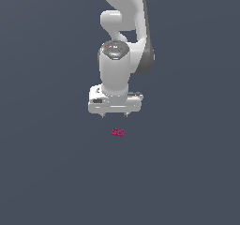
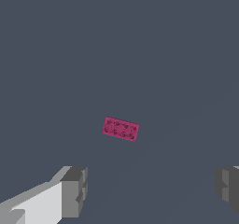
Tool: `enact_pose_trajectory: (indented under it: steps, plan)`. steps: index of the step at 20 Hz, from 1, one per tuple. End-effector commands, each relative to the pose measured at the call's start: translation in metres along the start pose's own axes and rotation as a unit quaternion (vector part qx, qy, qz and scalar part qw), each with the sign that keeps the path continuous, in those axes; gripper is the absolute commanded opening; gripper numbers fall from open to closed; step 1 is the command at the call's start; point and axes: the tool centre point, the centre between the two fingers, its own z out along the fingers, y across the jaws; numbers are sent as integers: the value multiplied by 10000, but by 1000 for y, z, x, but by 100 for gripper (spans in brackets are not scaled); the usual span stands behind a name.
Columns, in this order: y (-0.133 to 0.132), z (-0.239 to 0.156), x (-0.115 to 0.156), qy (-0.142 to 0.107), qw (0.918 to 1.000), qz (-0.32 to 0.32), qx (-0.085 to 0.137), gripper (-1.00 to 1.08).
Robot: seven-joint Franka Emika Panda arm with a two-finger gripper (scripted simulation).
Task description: Pick up the object and move it to a goal position.
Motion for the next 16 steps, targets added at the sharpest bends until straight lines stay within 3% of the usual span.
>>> enact_pose_trajectory:
  steps: [1, 9, 16]
  plan:
    - [0, 3, 0, -7, 9999, -151, -3, 100]
    - [-1, 17, 1, -35, 9956, -936, -10, 100]
    - [-2, 34, 2, -63, 9818, -1898, -1, 100]
